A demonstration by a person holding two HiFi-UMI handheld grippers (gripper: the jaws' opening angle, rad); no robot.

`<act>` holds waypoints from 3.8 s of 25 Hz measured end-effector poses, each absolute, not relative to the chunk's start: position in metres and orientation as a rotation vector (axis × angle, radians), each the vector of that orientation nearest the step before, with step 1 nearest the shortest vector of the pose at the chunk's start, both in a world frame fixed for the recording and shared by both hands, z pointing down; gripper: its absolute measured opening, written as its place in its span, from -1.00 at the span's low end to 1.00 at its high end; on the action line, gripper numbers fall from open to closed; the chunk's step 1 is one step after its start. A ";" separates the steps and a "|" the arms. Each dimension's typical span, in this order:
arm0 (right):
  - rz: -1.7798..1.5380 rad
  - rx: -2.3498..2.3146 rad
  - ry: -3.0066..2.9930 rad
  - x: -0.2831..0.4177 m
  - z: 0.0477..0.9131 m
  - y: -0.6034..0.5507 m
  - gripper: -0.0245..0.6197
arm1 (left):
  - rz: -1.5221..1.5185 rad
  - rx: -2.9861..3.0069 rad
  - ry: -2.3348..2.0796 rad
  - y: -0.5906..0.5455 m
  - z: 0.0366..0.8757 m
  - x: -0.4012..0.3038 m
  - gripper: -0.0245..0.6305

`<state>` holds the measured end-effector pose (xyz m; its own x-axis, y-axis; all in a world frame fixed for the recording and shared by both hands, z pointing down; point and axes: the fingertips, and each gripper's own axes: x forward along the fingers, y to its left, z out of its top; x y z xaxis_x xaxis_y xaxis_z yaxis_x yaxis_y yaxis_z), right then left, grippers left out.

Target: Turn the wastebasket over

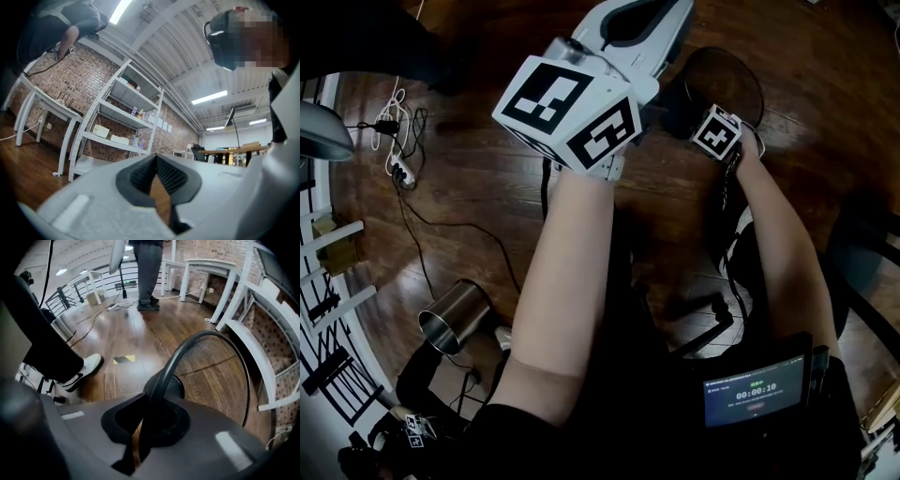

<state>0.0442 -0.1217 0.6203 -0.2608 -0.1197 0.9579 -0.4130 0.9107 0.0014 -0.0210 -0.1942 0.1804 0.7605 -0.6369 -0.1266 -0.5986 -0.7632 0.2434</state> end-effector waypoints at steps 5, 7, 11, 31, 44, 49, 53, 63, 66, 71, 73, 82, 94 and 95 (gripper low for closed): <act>0.140 0.238 -1.749 0.036 0.635 -0.098 -0.86 | -0.346 2.787 -0.962 -0.192 0.179 -0.021 -0.93; 0.076 0.171 -1.706 0.038 0.644 -0.089 -0.86 | -0.355 2.786 -0.963 -0.192 0.178 -0.022 -0.93; 0.060 0.108 -1.676 0.045 0.659 -0.070 -0.87 | -0.346 2.772 -0.959 -0.192 0.179 -0.024 -0.93; 0.055 0.155 -1.844 0.067 0.571 -0.075 -0.48 | -0.283 2.798 -0.921 -0.187 0.176 -0.016 -0.93; 0.312 0.874 -2.799 0.066 0.276 -0.114 -0.90 | -0.090 2.907 -0.860 -0.162 0.191 0.023 -0.93; 0.417 1.107 -2.954 0.097 0.248 -0.127 -0.89 | -0.032 2.909 -0.848 -0.150 0.203 0.034 -0.93; 0.514 1.077 -3.103 0.087 0.238 -0.134 -0.90 | -0.054 2.899 -0.879 -0.140 0.201 0.039 -0.93; 0.344 1.009 -2.992 0.064 0.236 -0.104 -0.89 | 0.081 2.883 -0.910 -0.094 0.248 0.029 -0.93; 0.326 1.033 -2.998 0.066 0.236 -0.098 -0.90 | 0.068 2.855 -0.915 -0.088 0.256 0.021 -0.93; 0.286 1.007 -3.030 0.061 0.236 -0.090 -0.89 | 0.080 2.864 -0.918 -0.089 0.261 0.021 -0.93; 0.289 0.981 -3.028 0.059 0.241 -0.085 -0.90 | 0.068 2.858 -0.915 -0.089 0.262 0.021 -0.93; 0.256 0.909 -3.037 0.042 0.238 -0.083 -0.89 | 0.006 2.863 -0.939 -0.089 0.247 0.017 -0.93; 0.300 0.906 -3.014 0.045 0.255 -0.087 -0.89 | 0.020 2.851 -0.935 -0.096 0.257 0.025 -0.93; 0.299 0.901 -3.015 0.042 0.255 -0.086 -0.89 | 0.021 2.852 -0.936 -0.094 0.257 0.023 -0.93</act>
<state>0.0422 -0.0858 0.2548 -0.8374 -0.5454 0.0358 -0.5418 0.8197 -0.1858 0.0233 -0.0944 0.2573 0.8066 -0.5884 0.0567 -0.5904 -0.7969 0.1282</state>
